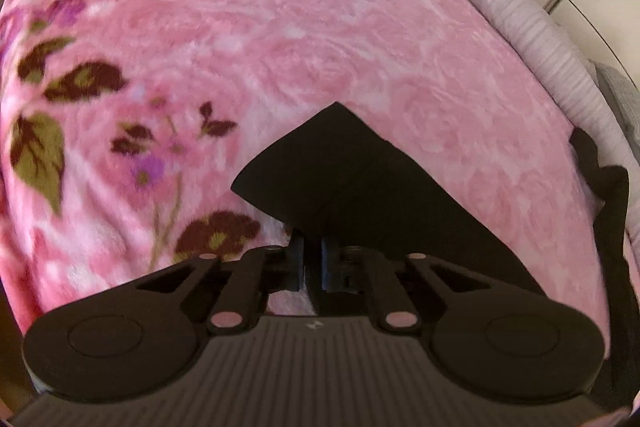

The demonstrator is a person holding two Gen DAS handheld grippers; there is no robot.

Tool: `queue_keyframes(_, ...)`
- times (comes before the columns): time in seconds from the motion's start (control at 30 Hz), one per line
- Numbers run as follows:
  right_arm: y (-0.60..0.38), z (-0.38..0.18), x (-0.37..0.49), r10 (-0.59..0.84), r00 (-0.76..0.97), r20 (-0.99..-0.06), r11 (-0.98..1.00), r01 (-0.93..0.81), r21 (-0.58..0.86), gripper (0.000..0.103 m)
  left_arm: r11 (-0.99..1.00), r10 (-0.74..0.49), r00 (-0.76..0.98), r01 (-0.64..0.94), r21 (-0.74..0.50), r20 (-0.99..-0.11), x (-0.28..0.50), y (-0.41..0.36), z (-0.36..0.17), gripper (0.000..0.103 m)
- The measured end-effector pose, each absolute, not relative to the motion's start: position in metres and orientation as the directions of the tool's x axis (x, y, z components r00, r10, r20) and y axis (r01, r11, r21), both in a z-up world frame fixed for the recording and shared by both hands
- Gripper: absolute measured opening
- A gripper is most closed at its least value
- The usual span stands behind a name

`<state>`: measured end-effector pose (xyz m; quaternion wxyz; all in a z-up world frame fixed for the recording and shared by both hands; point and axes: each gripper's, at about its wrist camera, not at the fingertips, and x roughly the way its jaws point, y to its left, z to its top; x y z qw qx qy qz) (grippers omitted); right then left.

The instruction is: Fold clothes

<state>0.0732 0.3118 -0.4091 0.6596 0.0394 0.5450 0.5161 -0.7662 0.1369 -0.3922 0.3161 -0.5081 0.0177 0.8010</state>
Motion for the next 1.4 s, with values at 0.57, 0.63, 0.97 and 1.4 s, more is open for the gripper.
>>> queue_keyframes(0.57, 0.181, -0.341, 0.098, 0.712, -0.043, -0.701, 0.548, -0.591, 0.592, 0.008, -0.728, 0.549, -0.213, -0.596, -0.338, -0.808, -0.774, 0.081, -0.364, 0.005)
queue_keyframes(0.63, 0.168, -0.340, 0.100, 0.698, -0.030, -0.715, 0.570, -0.581, 0.581, 0.008, -0.733, 0.514, -0.229, -0.619, -0.284, -0.827, -0.773, 0.078, -0.370, 0.006)
queue_keyframes(0.97, 0.155, -0.351, 0.106, 0.443, 0.116, -0.889, 0.693, -0.674, 0.257, 0.024, -0.737, 0.329, -0.338, -0.676, -0.016, -0.882, -0.755, 0.081, -0.369, 0.024)
queue_keyframes(1.4, 0.222, -0.346, 0.091, 0.532, -0.036, -0.846, 0.388, -0.878, 0.281, 0.025, -0.397, 0.480, -0.058, -0.904, -0.158, -0.875, -0.610, 0.166, -0.364, 0.017)
